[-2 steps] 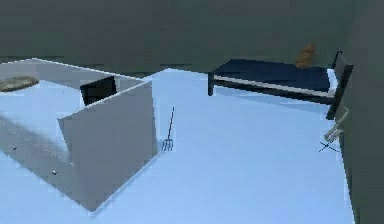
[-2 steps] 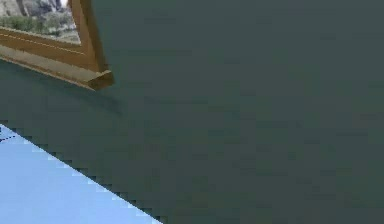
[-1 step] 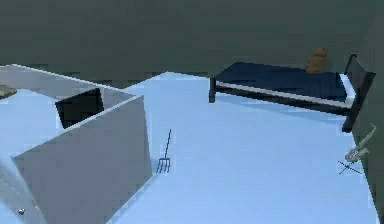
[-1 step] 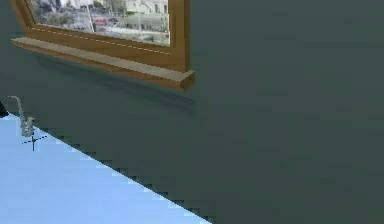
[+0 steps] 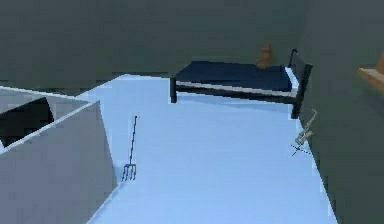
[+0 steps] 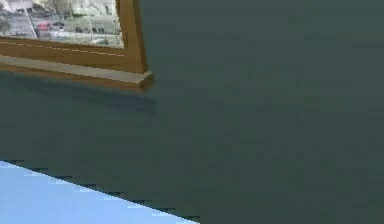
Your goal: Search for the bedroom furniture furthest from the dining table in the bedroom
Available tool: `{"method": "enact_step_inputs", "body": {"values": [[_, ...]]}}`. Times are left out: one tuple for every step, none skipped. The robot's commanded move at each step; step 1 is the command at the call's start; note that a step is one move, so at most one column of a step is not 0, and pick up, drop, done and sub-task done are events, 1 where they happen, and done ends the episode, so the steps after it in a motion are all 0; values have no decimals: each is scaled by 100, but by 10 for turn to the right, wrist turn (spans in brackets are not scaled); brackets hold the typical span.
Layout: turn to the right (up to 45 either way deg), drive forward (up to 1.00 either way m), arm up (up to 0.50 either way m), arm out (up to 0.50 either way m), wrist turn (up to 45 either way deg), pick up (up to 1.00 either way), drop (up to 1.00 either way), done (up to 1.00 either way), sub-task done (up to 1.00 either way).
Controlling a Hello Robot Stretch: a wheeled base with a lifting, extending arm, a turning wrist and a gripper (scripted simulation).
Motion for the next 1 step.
{"method": "enact_step_inputs", "body": {"values": [[0,100,0,0,0,0,0,0,0]]}}
